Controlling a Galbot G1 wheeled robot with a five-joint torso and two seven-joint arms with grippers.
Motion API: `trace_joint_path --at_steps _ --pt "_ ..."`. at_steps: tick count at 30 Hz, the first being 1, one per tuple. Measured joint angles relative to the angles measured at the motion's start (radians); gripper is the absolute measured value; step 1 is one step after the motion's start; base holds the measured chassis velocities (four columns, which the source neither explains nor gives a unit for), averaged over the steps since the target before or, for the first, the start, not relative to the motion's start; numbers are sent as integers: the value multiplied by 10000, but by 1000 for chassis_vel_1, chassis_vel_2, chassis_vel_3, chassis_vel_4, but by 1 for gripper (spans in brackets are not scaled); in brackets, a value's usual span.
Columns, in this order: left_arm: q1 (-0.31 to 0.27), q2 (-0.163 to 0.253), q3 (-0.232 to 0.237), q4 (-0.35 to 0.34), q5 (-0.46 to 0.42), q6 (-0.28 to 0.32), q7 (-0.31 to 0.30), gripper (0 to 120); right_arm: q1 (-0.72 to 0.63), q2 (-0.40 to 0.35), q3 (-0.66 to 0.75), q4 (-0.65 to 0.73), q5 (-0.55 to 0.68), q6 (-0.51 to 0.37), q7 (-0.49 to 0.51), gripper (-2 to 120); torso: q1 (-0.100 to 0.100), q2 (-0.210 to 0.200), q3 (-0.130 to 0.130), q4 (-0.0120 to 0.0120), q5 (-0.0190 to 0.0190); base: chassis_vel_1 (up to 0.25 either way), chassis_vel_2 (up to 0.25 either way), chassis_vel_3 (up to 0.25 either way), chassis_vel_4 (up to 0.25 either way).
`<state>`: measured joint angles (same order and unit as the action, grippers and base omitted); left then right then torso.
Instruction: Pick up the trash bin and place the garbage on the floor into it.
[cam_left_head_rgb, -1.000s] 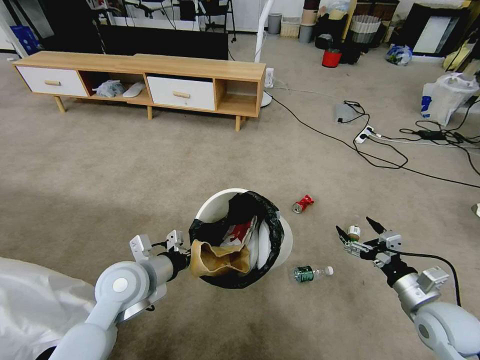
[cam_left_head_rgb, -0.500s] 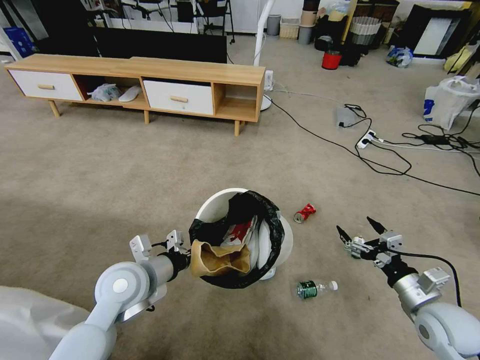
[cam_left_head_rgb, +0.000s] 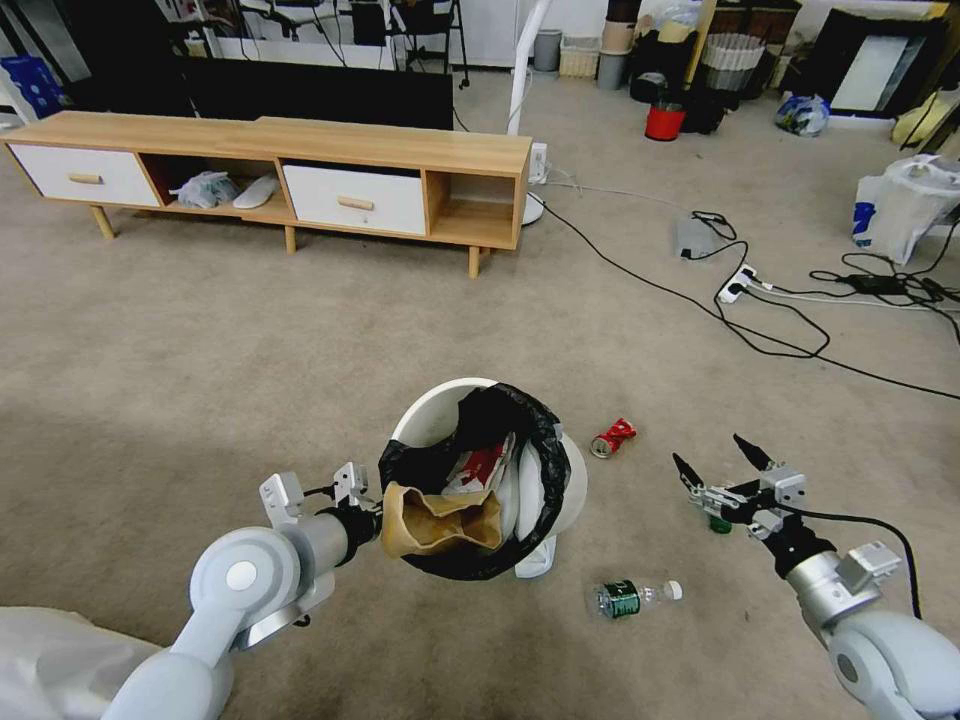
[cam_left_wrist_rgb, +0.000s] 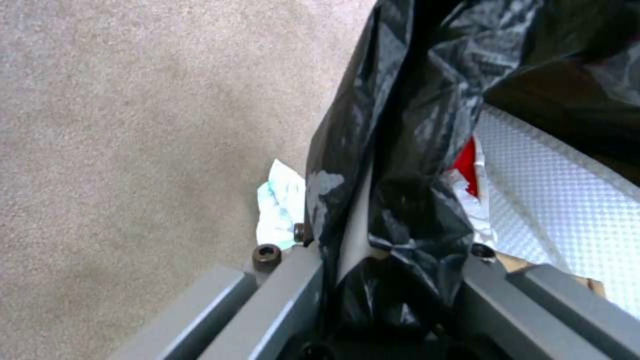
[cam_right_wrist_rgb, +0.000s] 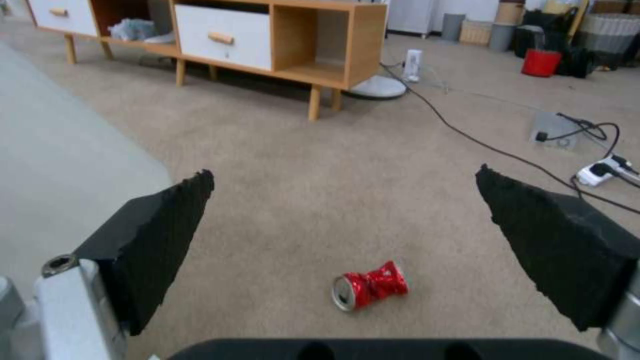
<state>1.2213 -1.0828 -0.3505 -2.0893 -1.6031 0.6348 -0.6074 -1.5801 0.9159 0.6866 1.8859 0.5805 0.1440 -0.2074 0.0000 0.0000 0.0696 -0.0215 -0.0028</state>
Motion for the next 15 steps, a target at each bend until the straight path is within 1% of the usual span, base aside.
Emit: trace_joint_path --at_steps 9,11,13,14,15 --pt "-4 -49 125 -110 41 6 -30 0 46 -668 -112 -568 -267 -138 -452 100 0 0 0 0 1 0 0 0 0" --pt "-14 -71 141 -119 68 21 -30 0 108 -1016 -237 -692 -258 -295 -527 100 0 0 0 1 0 0 0 0 0" --pt "-21 -84 141 -119 80 26 -30 0 135 -1150 -291 -725 -241 -353 -551 100 0 0 0 1 1 0 0 0 0" --pt "-34 -108 140 -119 103 30 -30 0 173 -1413 -373 -765 -190 -502 -572 100 0 0 0 2 2 0 0 0 0" --pt "-34 -108 140 -119 103 30 -30 0 173 -1413 -373 -765 -190 -502 -572 100 0 0 0 2 2 0 0 0 0"
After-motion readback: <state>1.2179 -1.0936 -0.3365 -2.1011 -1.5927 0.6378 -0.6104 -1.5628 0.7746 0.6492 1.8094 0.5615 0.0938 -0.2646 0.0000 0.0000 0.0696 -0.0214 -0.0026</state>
